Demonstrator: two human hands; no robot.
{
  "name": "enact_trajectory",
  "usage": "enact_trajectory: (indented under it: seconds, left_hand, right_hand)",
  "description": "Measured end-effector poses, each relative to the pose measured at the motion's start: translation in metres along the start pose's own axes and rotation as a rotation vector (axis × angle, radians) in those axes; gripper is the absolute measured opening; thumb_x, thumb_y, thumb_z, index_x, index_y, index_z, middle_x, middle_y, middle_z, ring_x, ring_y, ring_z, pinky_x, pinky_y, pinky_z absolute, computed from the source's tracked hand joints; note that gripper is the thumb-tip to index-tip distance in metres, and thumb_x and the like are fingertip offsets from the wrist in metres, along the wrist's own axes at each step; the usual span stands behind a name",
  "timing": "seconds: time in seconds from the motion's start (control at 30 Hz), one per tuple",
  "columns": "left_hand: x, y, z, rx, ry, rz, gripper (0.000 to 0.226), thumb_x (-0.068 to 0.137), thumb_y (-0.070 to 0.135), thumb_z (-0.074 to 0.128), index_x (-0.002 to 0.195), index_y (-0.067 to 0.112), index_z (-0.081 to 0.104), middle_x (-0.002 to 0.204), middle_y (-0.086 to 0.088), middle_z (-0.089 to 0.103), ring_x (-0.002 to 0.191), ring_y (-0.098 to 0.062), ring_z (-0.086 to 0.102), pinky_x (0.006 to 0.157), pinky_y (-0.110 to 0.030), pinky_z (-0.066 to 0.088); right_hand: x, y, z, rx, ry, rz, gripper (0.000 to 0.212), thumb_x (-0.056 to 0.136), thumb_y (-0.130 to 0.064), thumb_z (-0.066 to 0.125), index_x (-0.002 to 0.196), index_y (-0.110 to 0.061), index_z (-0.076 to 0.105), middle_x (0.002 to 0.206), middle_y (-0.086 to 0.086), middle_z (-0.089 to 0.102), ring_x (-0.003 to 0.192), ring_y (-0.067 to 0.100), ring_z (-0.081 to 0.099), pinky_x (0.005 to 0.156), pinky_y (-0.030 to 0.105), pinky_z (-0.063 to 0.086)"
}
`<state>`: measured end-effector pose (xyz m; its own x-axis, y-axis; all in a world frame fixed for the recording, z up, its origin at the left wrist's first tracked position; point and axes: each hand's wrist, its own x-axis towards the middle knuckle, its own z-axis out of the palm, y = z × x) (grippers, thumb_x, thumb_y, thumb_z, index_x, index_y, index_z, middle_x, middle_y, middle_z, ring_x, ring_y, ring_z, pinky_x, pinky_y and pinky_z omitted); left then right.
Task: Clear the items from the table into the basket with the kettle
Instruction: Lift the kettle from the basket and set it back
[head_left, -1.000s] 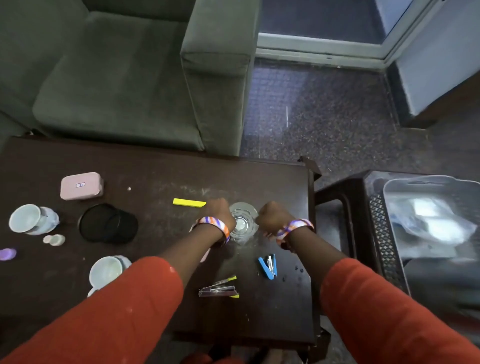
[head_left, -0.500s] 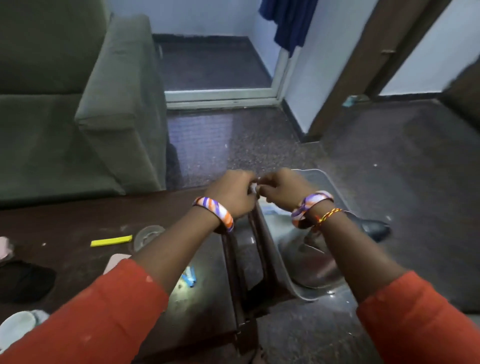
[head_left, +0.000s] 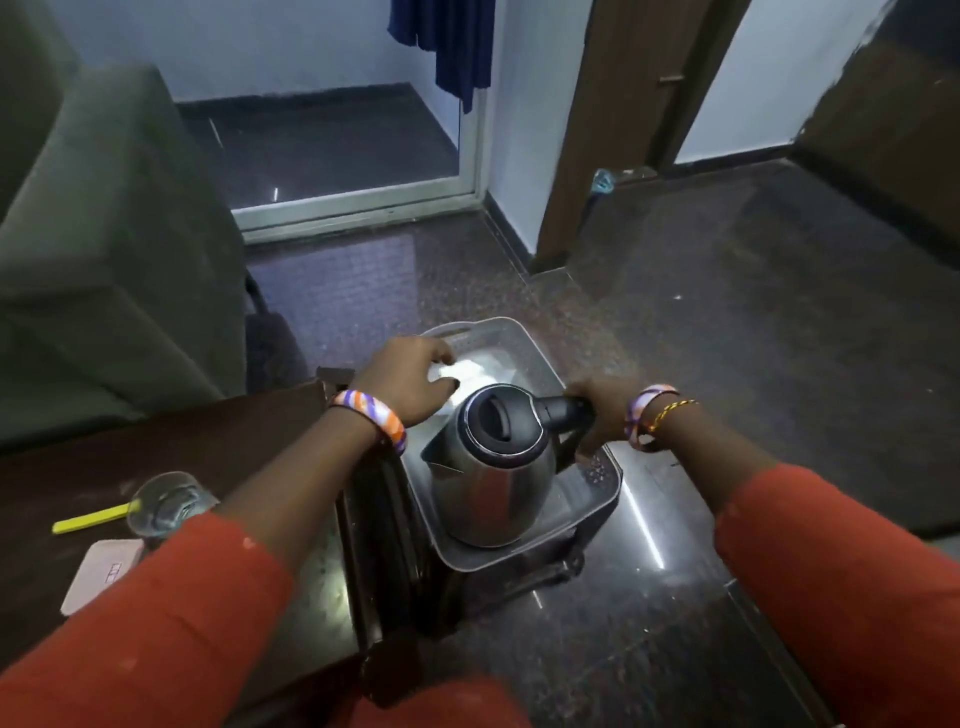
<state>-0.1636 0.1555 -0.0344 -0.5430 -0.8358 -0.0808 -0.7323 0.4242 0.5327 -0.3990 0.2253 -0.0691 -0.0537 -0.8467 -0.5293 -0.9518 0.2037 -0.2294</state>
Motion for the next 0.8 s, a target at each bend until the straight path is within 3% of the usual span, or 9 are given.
enact_trajectory:
  seconds: [0.13, 0.23, 0.3, 0.57, 0.7, 0.8]
  left_hand:
    - [-0.002, -0.008, 0.007, 0.045, 0.025, -0.089, 0.031, 0.083, 0.020, 0.061, 0.111, 0.007, 0.064, 0.118, -0.013, 0.066, 0.108, -0.028, 0.060, 0.094, -0.035, 0.046]
    - [-0.004, -0.014, 0.008, 0.081, 0.053, -0.158, 0.029, 0.082, 0.021, 0.061, 0.109, 0.009, 0.066, 0.112, -0.015, 0.067, 0.105, -0.030, 0.061, 0.092, -0.036, 0.048]
    - [-0.005, -0.017, 0.005, 0.102, 0.101, -0.207, 0.027, 0.082, 0.021, 0.061, 0.105, 0.009, 0.067, 0.109, -0.015, 0.069, 0.103, -0.031, 0.062, 0.091, -0.040, 0.050]
    - [-0.030, -0.050, -0.031, 0.063, 0.267, -0.369, 0.021, 0.080, 0.015, 0.060, 0.096, 0.005, 0.071, 0.105, -0.018, 0.071, 0.101, -0.034, 0.064, 0.090, -0.039, 0.051]
    - [-0.061, -0.091, -0.055, 0.036, 0.328, -0.474, 0.021, 0.080, 0.010, 0.062, 0.097, 0.001, 0.071, 0.105, -0.021, 0.071, 0.104, -0.034, 0.064, 0.092, -0.036, 0.048]
    - [-0.090, -0.128, -0.067, 0.003, 0.349, -0.570, 0.025, 0.079, 0.010, 0.065, 0.101, 0.000, 0.069, 0.108, -0.022, 0.070, 0.106, -0.033, 0.063, 0.093, -0.035, 0.046]
  right_hand:
    - [0.009, 0.003, 0.014, 0.125, 0.132, -0.045, 0.027, 0.062, -0.011, 0.074, 0.088, -0.006, 0.068, 0.082, 0.010, 0.068, 0.075, 0.020, 0.059, 0.064, 0.027, 0.045]
    - [0.010, 0.006, 0.020, 0.295, 0.136, -0.085, 0.019, 0.060, -0.007, 0.070, 0.078, -0.001, 0.067, 0.076, 0.019, 0.071, 0.067, 0.022, 0.060, 0.060, 0.036, 0.052]
    - [0.009, 0.002, 0.024, 0.378, 0.151, -0.116, 0.016, 0.059, -0.007, 0.068, 0.073, 0.000, 0.066, 0.068, 0.015, 0.067, 0.064, 0.022, 0.060, 0.056, 0.033, 0.049]
    - [-0.009, -0.055, -0.001, 0.446, 0.215, -0.271, 0.018, 0.062, -0.006, 0.066, 0.070, 0.007, 0.059, 0.061, 0.011, 0.055, 0.059, 0.021, 0.052, 0.055, 0.033, 0.040]
    - [-0.030, -0.095, -0.037, 0.432, 0.282, -0.379, 0.004, 0.060, -0.009, 0.067, 0.060, -0.009, 0.063, 0.055, 0.006, 0.054, 0.053, 0.016, 0.051, 0.052, 0.032, 0.042]
    - [-0.038, -0.132, -0.057, 0.445, 0.314, -0.450, 0.021, 0.062, -0.003, 0.068, 0.051, -0.011, 0.052, 0.053, 0.007, 0.051, 0.050, 0.017, 0.047, 0.051, 0.030, 0.038]
